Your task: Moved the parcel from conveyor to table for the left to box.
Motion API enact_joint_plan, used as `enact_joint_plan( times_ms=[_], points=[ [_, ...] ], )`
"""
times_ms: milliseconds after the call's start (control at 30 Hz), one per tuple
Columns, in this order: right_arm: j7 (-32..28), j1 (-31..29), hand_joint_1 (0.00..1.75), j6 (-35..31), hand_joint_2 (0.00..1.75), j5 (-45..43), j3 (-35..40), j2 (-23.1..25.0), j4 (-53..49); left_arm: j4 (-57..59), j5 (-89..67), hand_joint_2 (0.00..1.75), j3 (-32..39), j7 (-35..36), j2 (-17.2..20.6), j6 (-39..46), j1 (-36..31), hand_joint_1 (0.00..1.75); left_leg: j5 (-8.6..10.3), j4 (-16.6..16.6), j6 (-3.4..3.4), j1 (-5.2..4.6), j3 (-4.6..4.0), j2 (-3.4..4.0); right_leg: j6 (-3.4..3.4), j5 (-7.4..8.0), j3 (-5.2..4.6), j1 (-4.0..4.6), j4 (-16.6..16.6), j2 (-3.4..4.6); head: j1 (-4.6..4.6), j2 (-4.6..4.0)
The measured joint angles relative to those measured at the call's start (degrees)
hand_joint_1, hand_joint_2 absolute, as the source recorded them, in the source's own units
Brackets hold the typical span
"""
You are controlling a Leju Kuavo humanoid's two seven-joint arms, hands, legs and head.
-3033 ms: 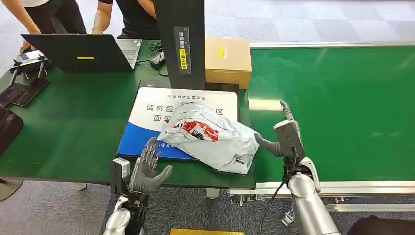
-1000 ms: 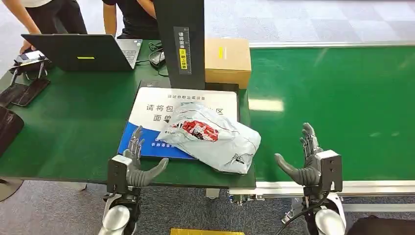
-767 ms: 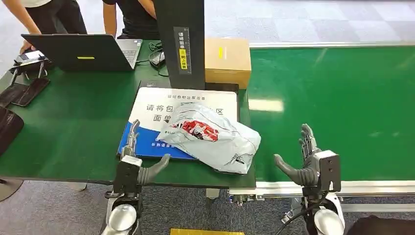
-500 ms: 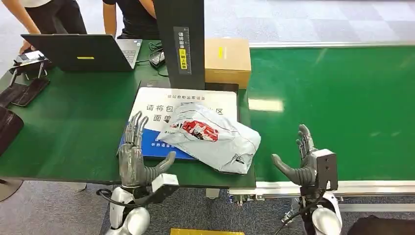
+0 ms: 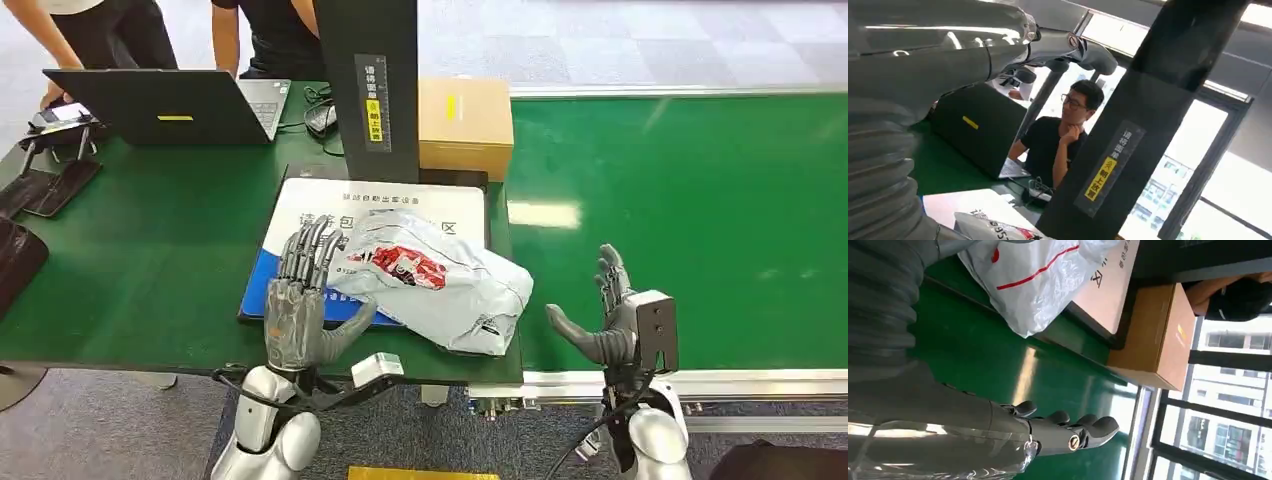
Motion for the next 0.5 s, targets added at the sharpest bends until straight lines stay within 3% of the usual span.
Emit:
enact_joint_plan(
  times_ms=[200, 500],
  points=[
    [-0.5, -0.9, 0.00, 1.4, 1.75, 0.3, 0.9, 0.2, 1.8, 8.8, -2.9, 1.75, -6.0, 12.0, 1.9, -8.0, -6.2, 0.00, 0.02, 0.0, 0.01, 0.00, 0.01, -0.03, 0.01, 0.02, 0.03, 0.00, 0.0, -0.03, 0.00, 0.00],
    [-0.7, -1.9, 0.00, 1.5, 1.75, 0.4, 1.4, 0.3, 3.7, 17.3, -0.7, 1.75, -12.2, 14.4, 3.6, -18.7, -14.1, 0.00, 0.01, 0.0, 0.01, 0.00, 0.00, -0.02, 0.00, 0.02, 0.03, 0.00, 0.0, -0.02, 0.00, 0.00]
  ],
)
